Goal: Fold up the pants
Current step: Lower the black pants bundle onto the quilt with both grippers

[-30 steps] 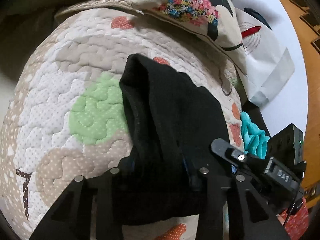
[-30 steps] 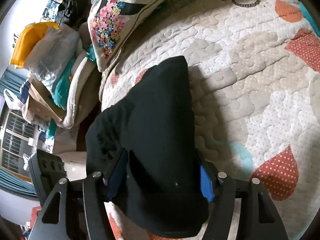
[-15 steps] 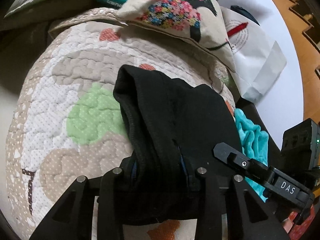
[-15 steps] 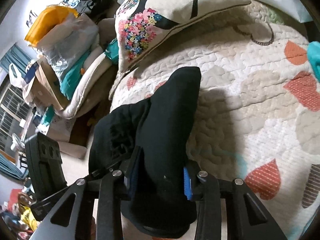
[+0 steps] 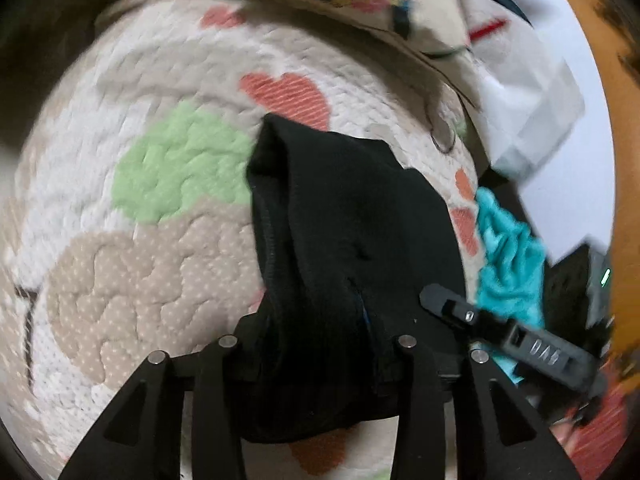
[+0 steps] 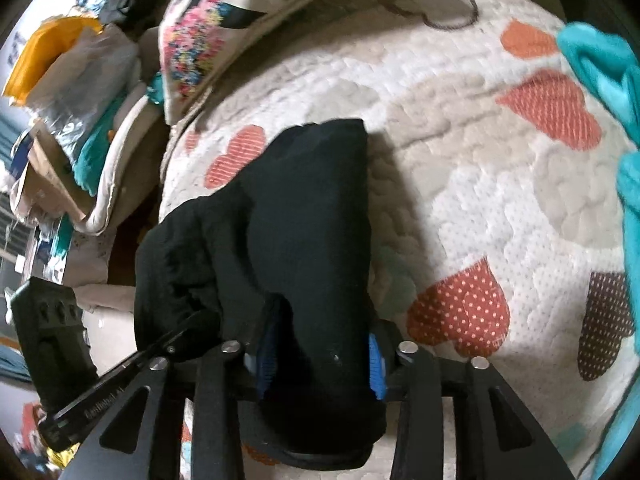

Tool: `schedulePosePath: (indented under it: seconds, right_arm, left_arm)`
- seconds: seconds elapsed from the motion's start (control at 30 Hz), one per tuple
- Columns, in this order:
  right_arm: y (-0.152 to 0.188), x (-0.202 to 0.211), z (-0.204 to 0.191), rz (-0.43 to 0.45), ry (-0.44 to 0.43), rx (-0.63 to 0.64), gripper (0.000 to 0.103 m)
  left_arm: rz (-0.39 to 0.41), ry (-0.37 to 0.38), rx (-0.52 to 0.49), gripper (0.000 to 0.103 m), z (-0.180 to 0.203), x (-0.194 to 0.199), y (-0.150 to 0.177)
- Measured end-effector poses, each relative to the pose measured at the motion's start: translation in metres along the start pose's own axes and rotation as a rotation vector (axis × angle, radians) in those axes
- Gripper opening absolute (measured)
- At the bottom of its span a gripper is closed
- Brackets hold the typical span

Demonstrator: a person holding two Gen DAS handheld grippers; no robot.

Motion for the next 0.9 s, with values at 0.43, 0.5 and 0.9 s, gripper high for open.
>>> schedulePosePath:
  seconds: [0.43,0.5,0.9]
  right_arm:
    - [-0.014,0.019,-0.007,0.12,0.07,0.059,0.049]
    - [-0.015,0.01,0.001,0.097,0.114,0.051,0.049]
    - [0.005,0.037,-0.049,0.129,-0.106,0.162,0.051]
  left_arm:
    - [0.05,-0.02,0.098,0.049,-0.03,0.002,-0.015]
    - [0.04,0.018,0.135,0.05,-0.033,0.002,-0.016]
    - [0.229,-0.089,0.048,0.048,-0.029,0.05,-0.04]
Point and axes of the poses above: each gripper's, at about its wrist camera, not at the fingertips, and x roughly against the way its jaws point, z to its right, y to its underside, the point moved 7 cm from there along -x, roughly the way its jaws point, and after that the axes turned 9 degrees about -x, right-handed, at the moved point
